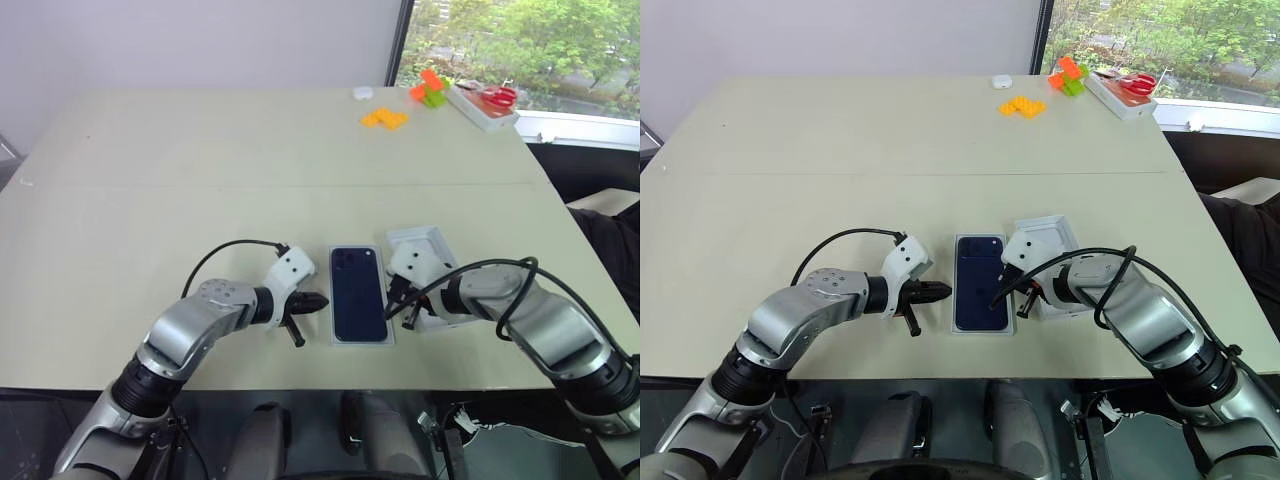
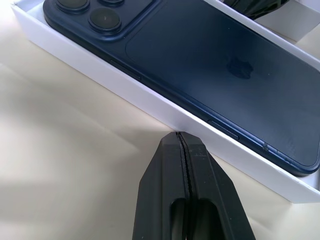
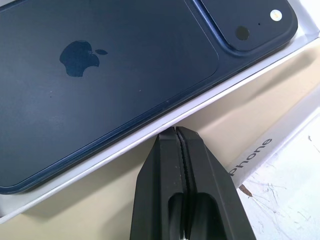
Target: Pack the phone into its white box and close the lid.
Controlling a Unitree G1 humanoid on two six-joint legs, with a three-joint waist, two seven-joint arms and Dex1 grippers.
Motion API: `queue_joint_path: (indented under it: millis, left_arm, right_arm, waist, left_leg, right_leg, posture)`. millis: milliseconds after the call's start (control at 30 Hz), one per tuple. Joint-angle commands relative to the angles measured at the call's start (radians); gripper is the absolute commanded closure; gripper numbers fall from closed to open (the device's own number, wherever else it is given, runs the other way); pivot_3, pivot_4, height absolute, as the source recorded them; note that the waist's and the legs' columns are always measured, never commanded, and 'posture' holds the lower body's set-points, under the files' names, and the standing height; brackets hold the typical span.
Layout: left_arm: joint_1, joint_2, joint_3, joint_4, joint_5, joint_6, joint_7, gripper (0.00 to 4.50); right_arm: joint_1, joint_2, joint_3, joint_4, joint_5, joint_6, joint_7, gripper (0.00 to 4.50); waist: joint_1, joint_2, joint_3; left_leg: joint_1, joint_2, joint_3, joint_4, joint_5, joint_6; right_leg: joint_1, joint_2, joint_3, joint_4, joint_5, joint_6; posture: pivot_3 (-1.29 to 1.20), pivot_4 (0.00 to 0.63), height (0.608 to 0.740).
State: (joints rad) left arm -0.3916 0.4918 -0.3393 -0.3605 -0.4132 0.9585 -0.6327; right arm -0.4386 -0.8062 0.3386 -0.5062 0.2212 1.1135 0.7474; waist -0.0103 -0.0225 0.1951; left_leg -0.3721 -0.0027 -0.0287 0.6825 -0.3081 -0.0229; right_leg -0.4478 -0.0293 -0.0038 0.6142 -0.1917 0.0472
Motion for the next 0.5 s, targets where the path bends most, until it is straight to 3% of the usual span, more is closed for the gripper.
queue_joint_path:
  millis: [33,133,167,267,433,500]
  left_arm:
    - [-0.005,-0.022,0.005,-0.029,-0.027,-0.008,-0.025,4.46]
    - [0.008,-0.014,0.029,-0.044,-0.044,0.004,-0.033,4.46]
    - [0.016,-0.007,0.041,-0.053,-0.053,0.009,-0.039,4.50]
    - [0.040,0.010,0.080,-0.073,-0.068,0.014,-0.042,4.50]
    - [0.083,0.037,0.176,-0.088,-0.091,-0.038,-0.053,4.50]
    - [0.111,0.056,0.206,-0.102,-0.093,-0.099,-0.083,4.50]
  right_arm:
    - [-0.014,-0.014,-0.026,-0.077,0.036,-0.014,0.029,4.50]
    - [-0.016,-0.041,-0.051,-0.094,0.056,-0.015,0.056,4.50]
    - [-0.014,-0.056,-0.064,-0.103,0.068,-0.012,0.069,4.24]
    - [0.001,-0.109,-0.110,-0.145,0.105,-0.004,0.105,3.16]
    - [-0.050,-0.094,-0.256,-0.159,0.199,0.165,0.075,0.52]
    - [-0.073,-0.061,-0.295,-0.152,0.236,0.274,0.051,0.52]
  waist:
    - [0.000,0.000,0.000]
    - [-0.001,0.000,0.000]
    - [-0.001,0.000,0.000]
    - [-0.002,0.000,0.000]
    - [-0.004,0.000,0.000]
    - [-0.004,0.000,0.000]
  left_leg:
    - [0.000,0.000,0.000,0.000,0.000,0.000]
    - [0.000,0.000,0.000,0.000,0.000,0.000]
    - [0.000,0.000,0.000,0.000,0.000,0.000]
    - [0.000,0.000,0.000,0.000,0.000,0.000]
    - [0.000,0.001,0.000,0.000,0.000,0.000]
    - [0.000,0.001,0.000,0.000,0.000,0.000]
  right_leg:
    - [0.000,0.000,0.000,0.000,0.000,0.000]
    - [0.000,0.000,0.000,0.000,0.000,0.000]
    - [0.000,0.000,0.000,0.000,0.000,0.000]
    - [0.000,0.000,0.000,0.000,0.000,0.000]
    - [0.000,0.001,0.000,0.000,0.000,0.000]
    - [0.000,0.001,0.000,0.000,-0.001,-0.001]
  posture:
    - [0.00,0.150,0.726]
    - [0.00,0.150,0.726]
    - [0.00,0.150,0.726]
    - [0.00,0.150,0.726]
    - [0.00,0.150,0.726]
    - [0.00,0.150,0.726]
